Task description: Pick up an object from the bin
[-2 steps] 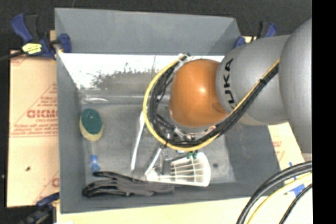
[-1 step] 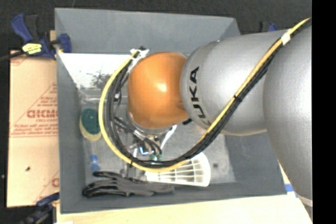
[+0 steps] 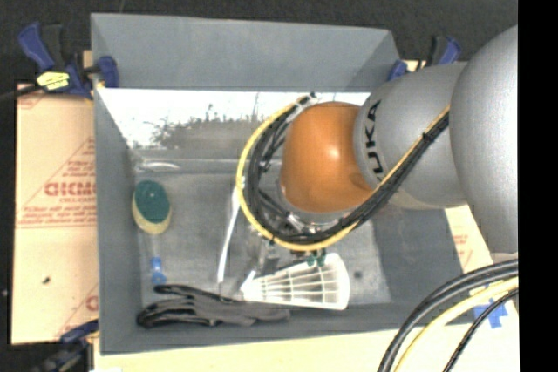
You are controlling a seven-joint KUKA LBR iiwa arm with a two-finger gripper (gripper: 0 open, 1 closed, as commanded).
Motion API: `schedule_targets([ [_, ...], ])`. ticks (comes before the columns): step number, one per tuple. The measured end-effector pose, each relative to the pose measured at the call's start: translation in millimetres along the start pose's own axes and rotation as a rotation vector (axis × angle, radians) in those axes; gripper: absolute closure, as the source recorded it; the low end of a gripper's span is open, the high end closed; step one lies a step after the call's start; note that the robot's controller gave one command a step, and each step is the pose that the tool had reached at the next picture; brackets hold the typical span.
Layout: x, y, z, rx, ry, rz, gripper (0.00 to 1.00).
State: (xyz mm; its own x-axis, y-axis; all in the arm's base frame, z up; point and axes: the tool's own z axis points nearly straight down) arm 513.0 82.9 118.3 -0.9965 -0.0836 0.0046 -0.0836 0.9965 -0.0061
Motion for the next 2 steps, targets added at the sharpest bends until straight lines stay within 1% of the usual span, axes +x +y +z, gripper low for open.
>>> schedule_targets([
  [1, -0.3, 1.2, -0.5, -0.001, -0.001, 0.001, 0.00],
  [2, -0.3, 1.4, -0.5, -0.002, -0.001, 0.002, 0.00],
])
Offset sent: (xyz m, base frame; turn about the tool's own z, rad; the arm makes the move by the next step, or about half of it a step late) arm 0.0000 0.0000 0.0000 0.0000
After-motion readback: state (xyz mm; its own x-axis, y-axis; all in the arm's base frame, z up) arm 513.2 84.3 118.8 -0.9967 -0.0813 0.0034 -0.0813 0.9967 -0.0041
